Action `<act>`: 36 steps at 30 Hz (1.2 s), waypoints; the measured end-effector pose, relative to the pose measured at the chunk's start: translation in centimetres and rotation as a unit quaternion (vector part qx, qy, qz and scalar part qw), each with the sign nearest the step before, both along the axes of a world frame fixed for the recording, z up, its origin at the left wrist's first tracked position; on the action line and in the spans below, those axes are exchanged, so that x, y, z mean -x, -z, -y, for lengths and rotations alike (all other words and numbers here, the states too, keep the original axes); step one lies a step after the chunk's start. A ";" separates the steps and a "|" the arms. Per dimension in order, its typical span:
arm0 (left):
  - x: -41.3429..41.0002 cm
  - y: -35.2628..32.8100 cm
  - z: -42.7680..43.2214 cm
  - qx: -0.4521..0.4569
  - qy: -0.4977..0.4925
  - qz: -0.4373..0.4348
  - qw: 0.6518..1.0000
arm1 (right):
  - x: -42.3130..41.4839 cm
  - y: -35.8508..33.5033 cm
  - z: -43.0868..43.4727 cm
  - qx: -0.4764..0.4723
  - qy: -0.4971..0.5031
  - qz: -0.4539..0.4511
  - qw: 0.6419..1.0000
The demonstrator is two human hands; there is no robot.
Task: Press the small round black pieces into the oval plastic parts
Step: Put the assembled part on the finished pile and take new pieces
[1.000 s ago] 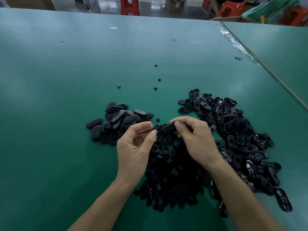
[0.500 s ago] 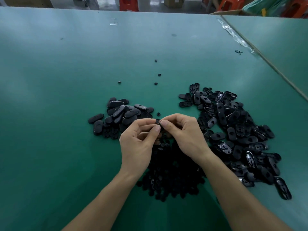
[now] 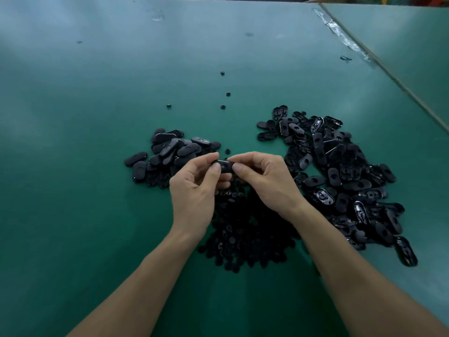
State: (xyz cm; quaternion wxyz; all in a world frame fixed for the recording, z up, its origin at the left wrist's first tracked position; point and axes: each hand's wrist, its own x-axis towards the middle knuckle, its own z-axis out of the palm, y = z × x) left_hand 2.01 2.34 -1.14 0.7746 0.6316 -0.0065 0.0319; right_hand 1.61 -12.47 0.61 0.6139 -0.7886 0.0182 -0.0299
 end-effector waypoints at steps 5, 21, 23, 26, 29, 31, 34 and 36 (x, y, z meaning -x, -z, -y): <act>0.2 -0.1 0.0 -0.027 0.001 0.012 1.000 | 0.1 0.0 -0.1 0.018 0.008 0.024 1.000; 0.3 0.4 -0.2 -0.105 0.043 0.059 0.992 | 0.4 -1.5 0.2 0.014 -0.004 0.038 0.999; 0.3 0.3 -0.1 -0.097 0.049 0.064 0.992 | 0.3 -1.8 0.5 0.046 -0.001 0.043 0.998; 0.2 0.3 -0.2 -0.078 0.032 0.067 0.994 | -0.1 -2.2 1.3 0.264 0.010 0.030 0.964; 0.2 0.4 -0.3 -0.067 0.023 0.071 0.995 | -0.1 -1.9 1.4 0.422 -0.022 -0.037 0.906; 0.2 0.4 -0.3 -0.072 0.027 0.071 0.995 | 0.1 -1.7 1.2 0.406 -0.018 -0.048 0.912; 0.1 0.3 -0.3 -0.074 0.020 0.067 0.995 | 0.2 -1.4 1.0 0.378 -0.002 -0.034 0.925; 0.1 0.3 -0.3 -0.056 0.012 0.058 0.997 | 0.2 -1.2 1.0 0.372 0.010 -0.023 0.928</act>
